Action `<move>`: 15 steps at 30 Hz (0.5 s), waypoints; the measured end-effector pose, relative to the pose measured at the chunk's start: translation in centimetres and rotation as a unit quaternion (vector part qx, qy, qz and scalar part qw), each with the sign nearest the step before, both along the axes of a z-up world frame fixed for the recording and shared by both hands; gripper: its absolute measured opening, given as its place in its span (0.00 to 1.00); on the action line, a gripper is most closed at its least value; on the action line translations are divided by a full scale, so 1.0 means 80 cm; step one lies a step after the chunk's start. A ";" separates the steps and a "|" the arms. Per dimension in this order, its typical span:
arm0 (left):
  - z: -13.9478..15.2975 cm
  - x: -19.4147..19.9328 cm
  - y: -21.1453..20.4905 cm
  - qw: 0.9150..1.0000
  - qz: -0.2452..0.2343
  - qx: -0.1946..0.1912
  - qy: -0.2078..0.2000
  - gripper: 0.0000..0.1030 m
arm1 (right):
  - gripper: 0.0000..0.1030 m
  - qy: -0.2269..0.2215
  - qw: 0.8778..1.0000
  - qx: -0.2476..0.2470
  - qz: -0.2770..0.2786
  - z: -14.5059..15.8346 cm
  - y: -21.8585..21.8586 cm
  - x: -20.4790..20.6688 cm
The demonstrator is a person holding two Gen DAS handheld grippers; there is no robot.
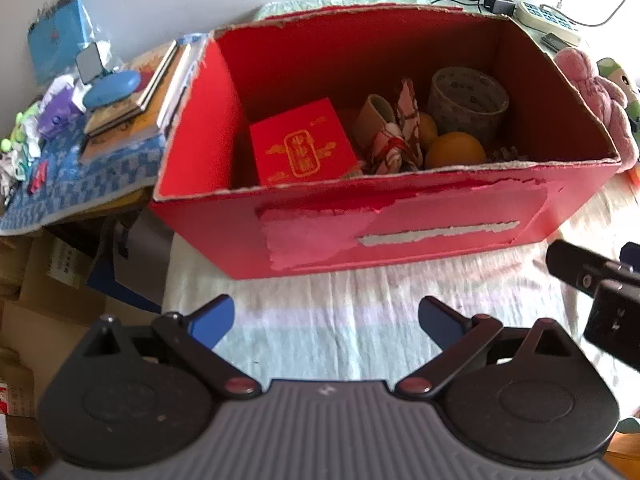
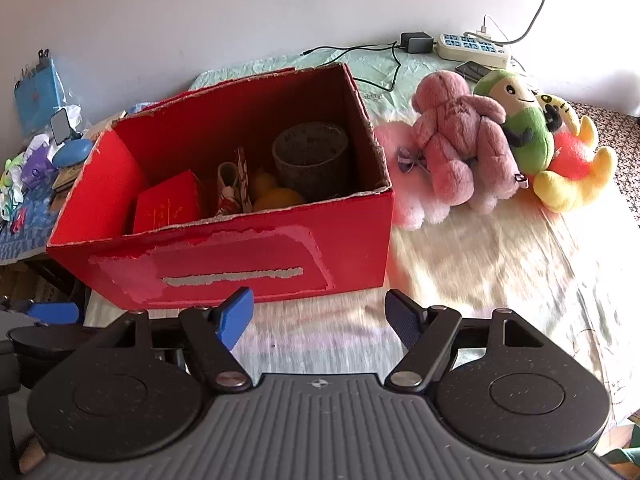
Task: Organize objects
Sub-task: 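Withdraw both tools up and back from the red storage box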
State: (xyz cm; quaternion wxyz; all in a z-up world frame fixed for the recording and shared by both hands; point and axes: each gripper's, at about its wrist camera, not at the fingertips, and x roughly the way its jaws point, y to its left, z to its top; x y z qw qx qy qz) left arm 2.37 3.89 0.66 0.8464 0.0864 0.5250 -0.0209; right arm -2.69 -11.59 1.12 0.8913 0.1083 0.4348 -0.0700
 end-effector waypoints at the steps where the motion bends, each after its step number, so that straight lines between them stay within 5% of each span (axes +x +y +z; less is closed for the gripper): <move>1: 0.001 -0.001 -0.001 1.000 0.000 0.004 -0.004 0.96 | 0.73 0.002 1.000 -0.001 0.000 -0.001 0.000 0.001; 15: 0.020 0.007 0.009 1.000 0.009 -0.005 -0.005 0.96 | 0.74 0.003 1.000 0.001 0.003 0.018 0.003 0.010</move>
